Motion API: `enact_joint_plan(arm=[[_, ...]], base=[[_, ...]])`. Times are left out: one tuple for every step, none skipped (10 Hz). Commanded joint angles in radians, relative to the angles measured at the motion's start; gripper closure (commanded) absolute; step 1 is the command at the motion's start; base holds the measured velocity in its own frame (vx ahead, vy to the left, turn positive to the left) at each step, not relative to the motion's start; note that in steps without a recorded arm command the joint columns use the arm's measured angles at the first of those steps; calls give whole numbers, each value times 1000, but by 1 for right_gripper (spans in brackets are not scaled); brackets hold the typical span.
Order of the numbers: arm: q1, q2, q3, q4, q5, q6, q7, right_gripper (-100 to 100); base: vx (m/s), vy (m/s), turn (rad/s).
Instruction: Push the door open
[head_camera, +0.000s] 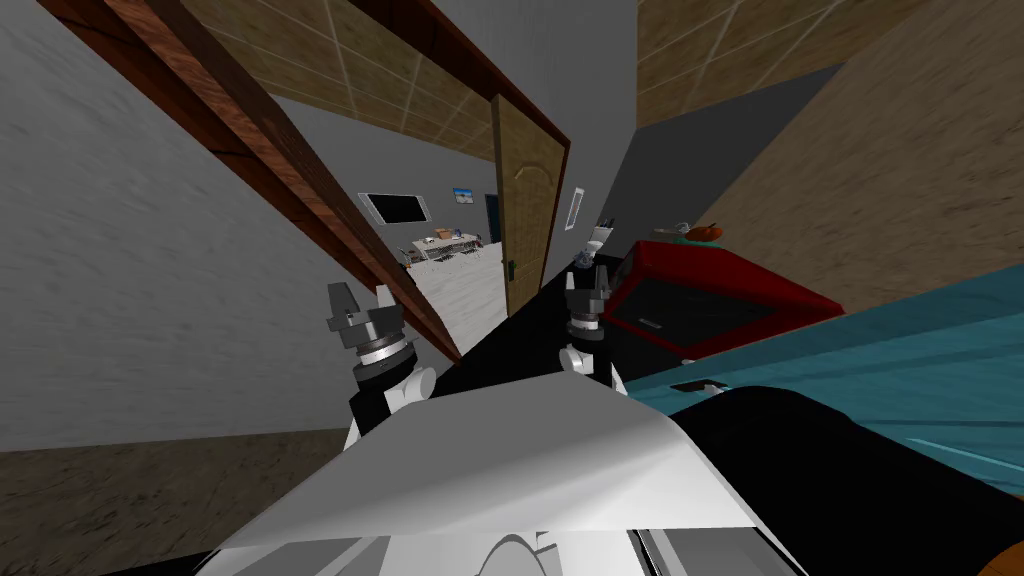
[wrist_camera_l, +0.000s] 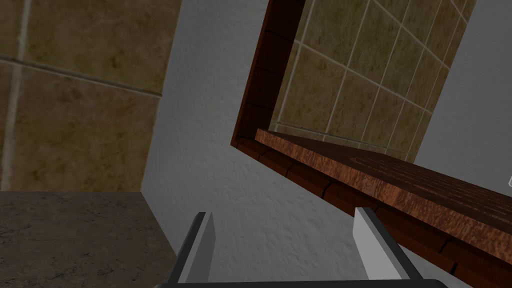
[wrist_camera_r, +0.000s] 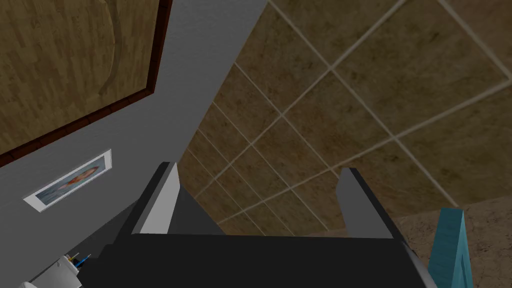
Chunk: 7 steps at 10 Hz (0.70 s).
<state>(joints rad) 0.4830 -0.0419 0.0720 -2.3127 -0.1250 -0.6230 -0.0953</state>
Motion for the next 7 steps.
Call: enact_joint_plan(arm=[[-17, -5, 4, 32, 4, 8, 0, -100], [-30, -8, 7, 55, 6, 15, 1, -100], [-37, -10, 9, 69, 8, 18, 1, -100], [-46, -12, 12, 86, 10, 23, 1, -100], [-64, -15, 16, 120, 14, 32, 2, -100], [-76, -17, 19, 141, 16, 38, 2, -100], [-87, -19, 22, 162, 19, 43, 2, -100]], base=[[64, -43, 72], [132, -85, 94], [121, -99, 62], [102, -95, 37], [148, -104, 96], [151, -94, 77], [122, -85, 70]])
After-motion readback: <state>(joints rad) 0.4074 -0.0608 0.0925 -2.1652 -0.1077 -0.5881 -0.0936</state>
